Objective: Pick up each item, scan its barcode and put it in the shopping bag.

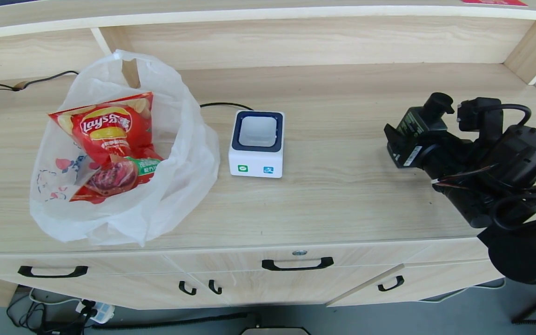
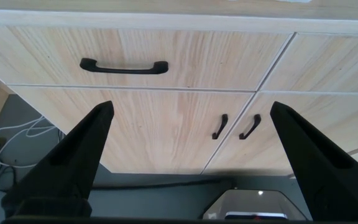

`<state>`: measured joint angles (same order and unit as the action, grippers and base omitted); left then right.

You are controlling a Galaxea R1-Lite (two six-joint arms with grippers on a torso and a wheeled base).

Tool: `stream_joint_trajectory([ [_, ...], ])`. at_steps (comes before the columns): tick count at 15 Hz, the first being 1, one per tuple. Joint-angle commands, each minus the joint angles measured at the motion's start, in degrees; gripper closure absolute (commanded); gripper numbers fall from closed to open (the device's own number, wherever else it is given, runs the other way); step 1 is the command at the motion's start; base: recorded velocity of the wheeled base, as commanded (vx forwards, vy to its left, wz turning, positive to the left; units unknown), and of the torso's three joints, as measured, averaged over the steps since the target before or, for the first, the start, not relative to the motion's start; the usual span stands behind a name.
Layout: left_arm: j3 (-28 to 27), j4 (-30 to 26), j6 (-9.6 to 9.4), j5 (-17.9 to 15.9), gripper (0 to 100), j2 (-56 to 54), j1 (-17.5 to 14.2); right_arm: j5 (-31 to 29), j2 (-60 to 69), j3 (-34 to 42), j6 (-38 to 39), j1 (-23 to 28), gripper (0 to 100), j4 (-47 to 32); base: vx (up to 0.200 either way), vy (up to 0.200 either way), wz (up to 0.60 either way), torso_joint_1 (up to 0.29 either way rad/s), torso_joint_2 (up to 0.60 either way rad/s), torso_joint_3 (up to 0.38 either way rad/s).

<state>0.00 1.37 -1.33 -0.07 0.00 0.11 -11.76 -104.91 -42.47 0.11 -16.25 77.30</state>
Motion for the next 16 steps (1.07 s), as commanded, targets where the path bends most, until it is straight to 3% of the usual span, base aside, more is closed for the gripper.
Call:
stream_joint_trajectory([
  [1,0.0,0.0,0.01,0.0,0,0.1,0.0,0.0,-0.2,0.3,0.1,0.0,100,0.0,0.000,0.000,0.00,0.000,0.00,0.000],
  [9,0.0,0.0,0.01,0.0,0,0.1,0.0,2.7,0.8,0.5,-0.5,-1.4,100,0.7,0.000,0.000,0.00,0.000,0.00,0.000],
  [13,0.0,0.0,-0.08,0.0,0,0.1,0.1,2.9,7.1,1.7,0.4,-10.6,100,1.3,0.000,0.000,0.00,0.000,0.00,0.000],
  [16,0.0,-0.1,-0.17,0.0,0,0.1,0.1,2.9,10.0,4.6,6.0,-18.6,100,2.5,0.000,0.000,0.00,0.000,0.00,0.000],
])
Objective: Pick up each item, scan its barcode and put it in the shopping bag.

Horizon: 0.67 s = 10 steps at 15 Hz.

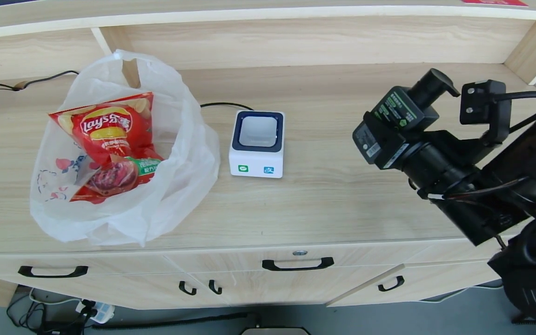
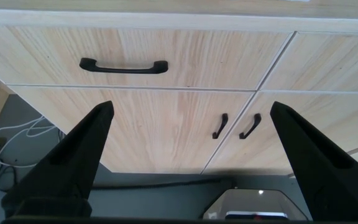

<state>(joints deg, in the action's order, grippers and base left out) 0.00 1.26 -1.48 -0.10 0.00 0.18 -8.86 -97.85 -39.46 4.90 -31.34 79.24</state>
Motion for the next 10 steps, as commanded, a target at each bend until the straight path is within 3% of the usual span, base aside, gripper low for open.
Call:
stream_joint_trajectory([
  [1,0.0,0.1,-0.02,0.0,0,0.1,0.0,0.0,3.5,2.1,2.0,-5.2,100,0.7,0.000,0.000,0.00,0.000,0.00,0.000],
  [7,0.0,0.0,-0.02,0.0,0,0.0,0.0,1.7,4.3,-0.4,10.3,-23.0,100,0.8,0.000,0.000,0.00,0.000,0.00,0.000],
  [10,0.0,0.0,-0.11,0.0,0,0.0,0.0,4.3,5.7,-2.4,16.7,-28.4,100,0.9,0.000,0.000,0.00,0.000,0.00,0.000],
])
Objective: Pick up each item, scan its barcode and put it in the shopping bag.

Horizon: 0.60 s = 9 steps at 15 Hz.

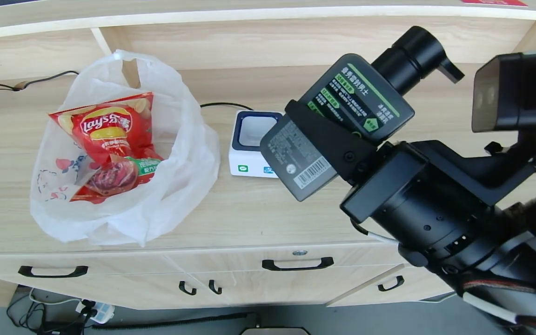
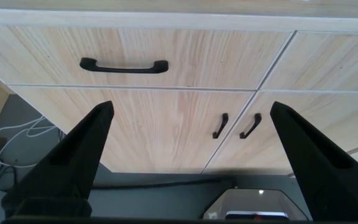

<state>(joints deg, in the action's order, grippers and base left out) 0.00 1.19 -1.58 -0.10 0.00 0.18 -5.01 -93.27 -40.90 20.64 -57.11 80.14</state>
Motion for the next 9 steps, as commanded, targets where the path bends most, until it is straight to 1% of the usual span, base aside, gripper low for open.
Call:
stream_joint_trajectory([
  [1,0.0,0.0,0.00,0.0,0,0.1,0.0,0.7,2.0,-1.6,3.2,-3.8,100,0.0,0.000,0.000,0.00,0.000,0.00,0.000],
  [2,0.0,0.0,0.00,0.0,0,0.0,0.0,0.7,2.6,-1.7,4.3,-4.6,100,0.0,0.000,0.000,0.00,0.000,0.00,0.000],
  [3,0.0,0.0,0.00,0.0,0,0.0,0.0,0.7,4.3,-1.6,7.3,-6.3,100,-0.6,0.000,0.000,0.00,0.000,0.00,0.000],
  [9,0.0,0.0,-0.17,0.0,0,0.1,0.0,1.0,7.2,-0.9,10.5,-6.7,100,-0.5,0.000,0.000,0.00,0.000,0.00,0.000],
])
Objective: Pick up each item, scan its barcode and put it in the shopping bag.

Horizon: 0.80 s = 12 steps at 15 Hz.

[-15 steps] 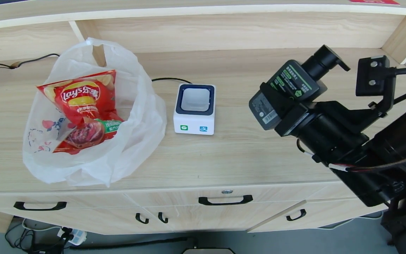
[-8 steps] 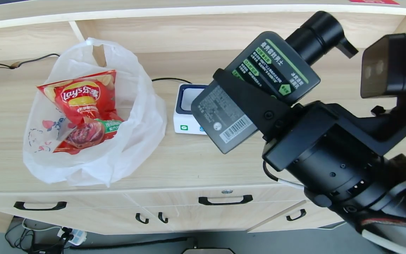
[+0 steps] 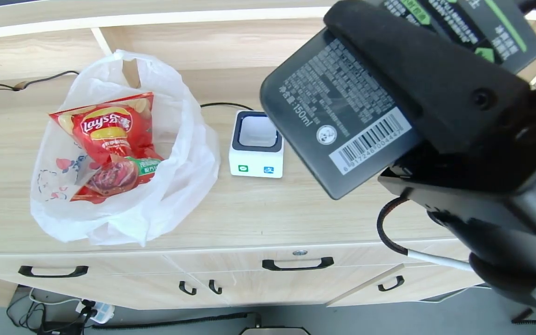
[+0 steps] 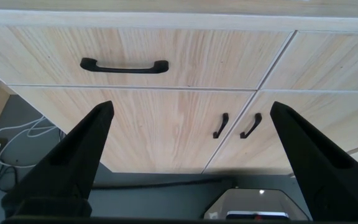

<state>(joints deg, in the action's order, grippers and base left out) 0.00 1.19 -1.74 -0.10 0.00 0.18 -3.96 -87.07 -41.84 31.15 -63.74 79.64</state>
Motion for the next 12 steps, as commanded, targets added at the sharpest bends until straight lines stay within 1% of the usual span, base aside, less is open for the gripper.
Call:
stream_joint_trajectory([
  [1,0.0,0.0,-0.01,0.0,0,0.1,0.0,0.4,1.5,0.5,0.2,-0.1,100,-0.1,0.000,0.000,0.00,0.000,0.00,0.000],
  [5,0.0,0.1,-0.01,0.0,0,0.1,0.0,0.6,4.2,6.4,0.1,-0.2,100,0.0,0.000,0.000,0.00,0.000,0.00,0.000],
  [8,0.0,0.0,-0.01,0.0,0,0.1,0.0,0.7,4.9,6.6,-0.1,-0.1,100,-0.1,0.000,0.000,0.00,0.000,0.00,0.000],
  [9,0.0,0.0,0.07,0.0,0,0.0,0.0,0.6,4.7,6.6,-1.5,-0.1,100,-0.3,0.000,0.000,0.00,0.000,0.00,0.000],
  [11,0.0,0.0,0.07,0.0,0,0.0,0.0,0.2,4.4,6.9,-7.3,1.3,100,-2.4,0.000,0.000,0.00,0.000,0.00,0.000],
  [12,0.0,0.0,0.07,0.0,0,0.0,0.0,0.3,4.6,8.5,-14.6,5.8,100,-6.8,0.000,0.000,0.00,0.000,0.00,0.000],
])
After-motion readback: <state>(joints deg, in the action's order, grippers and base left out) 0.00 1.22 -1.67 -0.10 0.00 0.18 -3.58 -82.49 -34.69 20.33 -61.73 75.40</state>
